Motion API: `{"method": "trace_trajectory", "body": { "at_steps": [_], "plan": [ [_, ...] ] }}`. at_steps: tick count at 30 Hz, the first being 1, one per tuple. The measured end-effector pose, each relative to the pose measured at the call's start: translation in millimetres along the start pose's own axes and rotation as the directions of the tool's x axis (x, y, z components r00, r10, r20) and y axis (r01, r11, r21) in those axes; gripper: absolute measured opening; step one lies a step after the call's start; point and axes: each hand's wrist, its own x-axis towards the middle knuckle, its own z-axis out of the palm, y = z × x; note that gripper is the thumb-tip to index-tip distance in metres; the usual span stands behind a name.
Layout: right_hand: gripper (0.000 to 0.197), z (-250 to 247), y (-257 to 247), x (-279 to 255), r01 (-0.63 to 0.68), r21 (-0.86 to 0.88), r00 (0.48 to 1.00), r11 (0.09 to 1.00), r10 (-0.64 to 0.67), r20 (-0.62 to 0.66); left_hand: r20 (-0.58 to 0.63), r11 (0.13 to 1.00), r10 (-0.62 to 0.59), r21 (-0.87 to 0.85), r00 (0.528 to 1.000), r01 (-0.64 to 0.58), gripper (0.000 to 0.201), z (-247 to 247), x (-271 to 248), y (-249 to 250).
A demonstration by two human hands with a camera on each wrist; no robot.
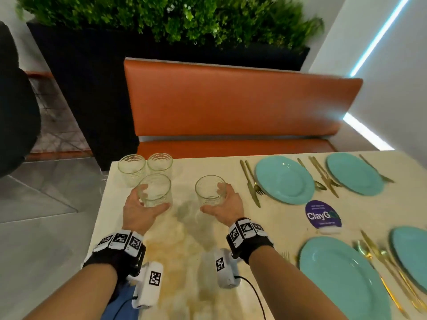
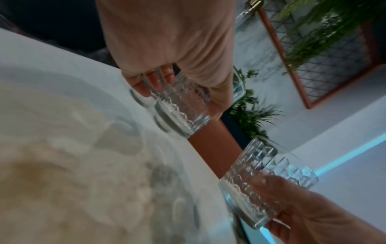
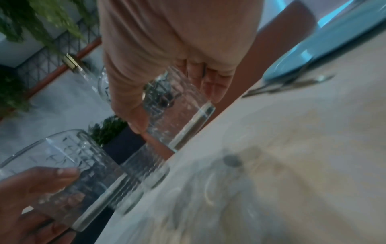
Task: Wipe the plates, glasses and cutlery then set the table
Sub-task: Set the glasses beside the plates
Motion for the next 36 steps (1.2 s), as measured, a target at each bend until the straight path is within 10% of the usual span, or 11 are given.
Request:
{"method": "trace_trajectory", "body": {
  "at_steps": [7,15,25,36],
  "plan": [
    [0.078,-135,46,-78,-0.085,0.004,0.963,0.996,0.084,-0.257,0.311,0.989,0.146,-0.065,0.939,-0.132,0.073,89,-69,56],
    [0.087,-272,125,-93,-0.229,0.176,0.802,0.957,0.288,-0.524,0.488,0.974,0.224,-0.082,0.843,-0.211,0.078,186,-120,100],
    [0.081,-430,258,-16,-0.389,0.29,0.601,0.874,0.48,-0.64,0.525,0.984,0.151,0.0,0.838,-0.178,0.08,355,-140,123],
    [0.087,-515,332,79,-0.506,0.385,0.501,0.772,0.626,-0.597,0.563,0.985,0.123,0.034,0.817,-0.172,0.075,475,-134,147]
  ]
}}
